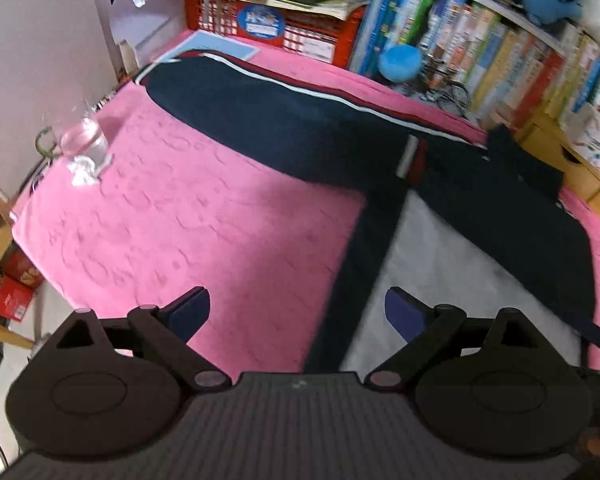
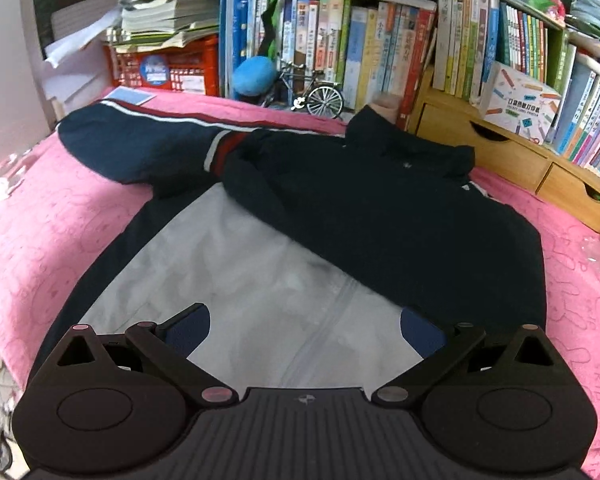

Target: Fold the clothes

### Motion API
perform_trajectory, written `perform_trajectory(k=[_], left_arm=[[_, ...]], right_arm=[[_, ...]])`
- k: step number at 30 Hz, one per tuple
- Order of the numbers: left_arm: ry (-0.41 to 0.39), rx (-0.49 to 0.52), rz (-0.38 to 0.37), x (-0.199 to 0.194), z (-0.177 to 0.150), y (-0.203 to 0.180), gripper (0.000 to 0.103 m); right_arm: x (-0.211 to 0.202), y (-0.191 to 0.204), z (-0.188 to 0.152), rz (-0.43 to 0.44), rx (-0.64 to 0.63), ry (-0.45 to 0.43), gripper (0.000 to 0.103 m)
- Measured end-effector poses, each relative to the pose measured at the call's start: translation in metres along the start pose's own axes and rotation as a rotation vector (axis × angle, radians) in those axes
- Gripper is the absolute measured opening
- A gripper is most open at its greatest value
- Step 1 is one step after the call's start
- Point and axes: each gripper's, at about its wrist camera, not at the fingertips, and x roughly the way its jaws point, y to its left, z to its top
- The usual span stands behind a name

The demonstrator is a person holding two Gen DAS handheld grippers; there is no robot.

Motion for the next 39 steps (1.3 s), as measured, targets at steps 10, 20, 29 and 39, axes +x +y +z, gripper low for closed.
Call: perform_trajectory(k=[10, 20, 29, 39], left_arm=[[0.039, -0.082, -0.113, 0.059, 0.05, 0.085, 0.096], [-0.002, -0.056, -0.171, 0.061, 0.042, 0.152, 0.096], [0.007, -0.148, -0.107, 0.06, 0.029, 0.22, 0.096], [0.009, -0.199, -0.144, 0.068, 0.036, 0.23, 0.096]], right_arm=[[0.039, 0.1, 0.069, 0.028, -0.229, -0.09, 0.103], [0.156, 0.284, 0.228, 0.337, -0.56, -0.261, 0.103], [0.256, 0.425, 0.232, 0.329, -0.65, -0.269, 0.103], [0.255, 0.406, 0.264, 0.232, -0.427, -0.163, 0.01]])
